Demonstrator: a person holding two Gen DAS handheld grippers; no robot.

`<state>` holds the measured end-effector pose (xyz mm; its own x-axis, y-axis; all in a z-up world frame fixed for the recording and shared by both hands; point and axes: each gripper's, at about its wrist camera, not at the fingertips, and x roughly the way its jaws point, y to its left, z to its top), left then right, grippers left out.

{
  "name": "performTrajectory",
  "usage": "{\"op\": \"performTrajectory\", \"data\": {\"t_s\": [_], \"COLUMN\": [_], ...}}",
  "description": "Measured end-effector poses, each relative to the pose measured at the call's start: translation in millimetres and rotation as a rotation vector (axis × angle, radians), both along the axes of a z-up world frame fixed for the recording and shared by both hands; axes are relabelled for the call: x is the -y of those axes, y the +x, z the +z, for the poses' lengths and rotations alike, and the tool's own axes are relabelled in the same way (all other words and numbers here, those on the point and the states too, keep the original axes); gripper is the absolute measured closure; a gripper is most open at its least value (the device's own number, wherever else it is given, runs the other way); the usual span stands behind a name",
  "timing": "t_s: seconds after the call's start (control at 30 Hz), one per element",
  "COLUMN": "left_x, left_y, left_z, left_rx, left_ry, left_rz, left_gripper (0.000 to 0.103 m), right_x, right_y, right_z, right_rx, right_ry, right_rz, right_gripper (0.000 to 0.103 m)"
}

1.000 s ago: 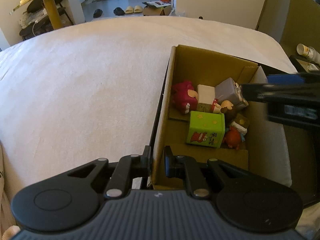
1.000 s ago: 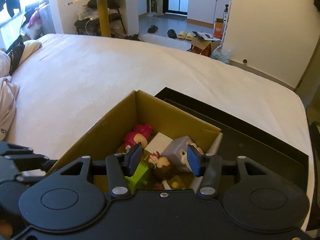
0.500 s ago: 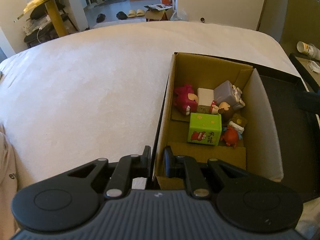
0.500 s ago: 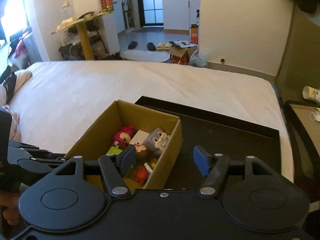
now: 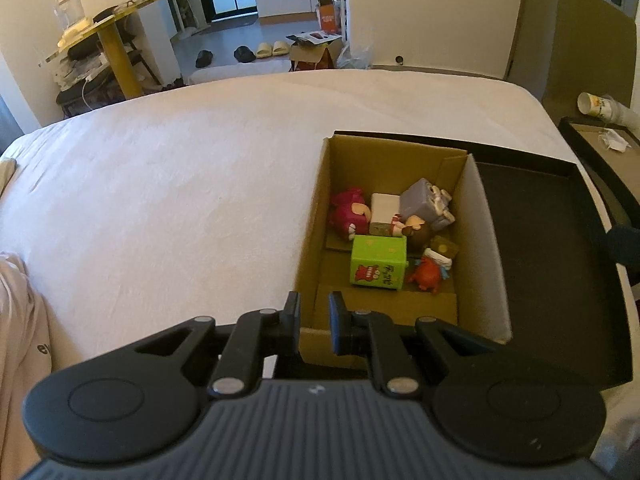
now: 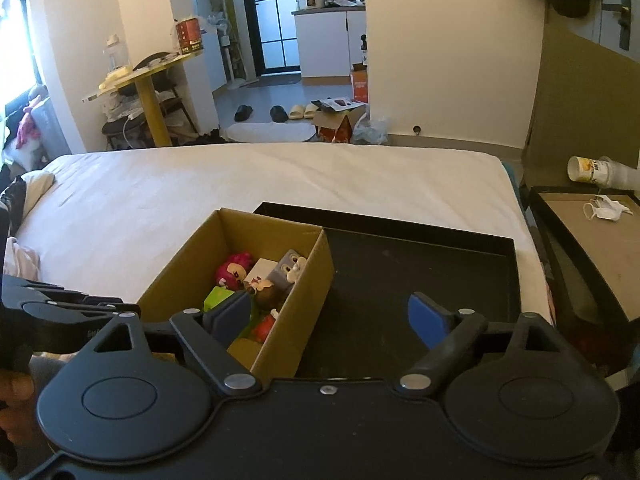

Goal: Organize rigid objects
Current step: 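Lower the cardboard box onto the black tray and open the left gripper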

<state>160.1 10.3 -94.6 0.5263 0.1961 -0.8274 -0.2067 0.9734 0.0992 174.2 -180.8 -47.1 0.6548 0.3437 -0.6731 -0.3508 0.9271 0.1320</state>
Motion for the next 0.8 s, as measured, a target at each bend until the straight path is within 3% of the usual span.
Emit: {"op": "performTrajectory", "data": {"t_s": [0.27, 0.43, 0.5, 0.67, 0.8], "left_x": [8.7, 13.3, 14.0, 16.5, 19.6], "left_y": [-12.1, -22.9, -27.2, -39.5, -51.2], "left_z": [19.8, 34.5, 39.8, 53.3, 65.6], "left_rx": [0.037, 0.066, 0.079, 0.103, 0.134], "left_ry": [-0.008, -0.021, -0.023, -0.03, -0.035], "left_rz": [-0.008, -0.034, -0.035, -0.052, -0.075], "left_gripper": [0.089, 0.075, 0.064, 0.061, 0.03], "right_x": [8.2, 12.7, 13.6, 18.6, 24.5], "right_y": [-16.7, -25.7, -29.4, -42.7, -51.2], "right_z": [7.0, 12.6, 15.0, 19.4, 24.6], "right_rx": [-0.004, -0.015, -0.016, -0.011, -0.022], "right_ry": [0.016, 0.035, 0.042, 0.055, 0.069], "right_rz": [0.002, -0.007, -0.013, -0.029, -0.059], "right_gripper": [0.011, 0.002, 0.0, 0.0, 0.0]}}
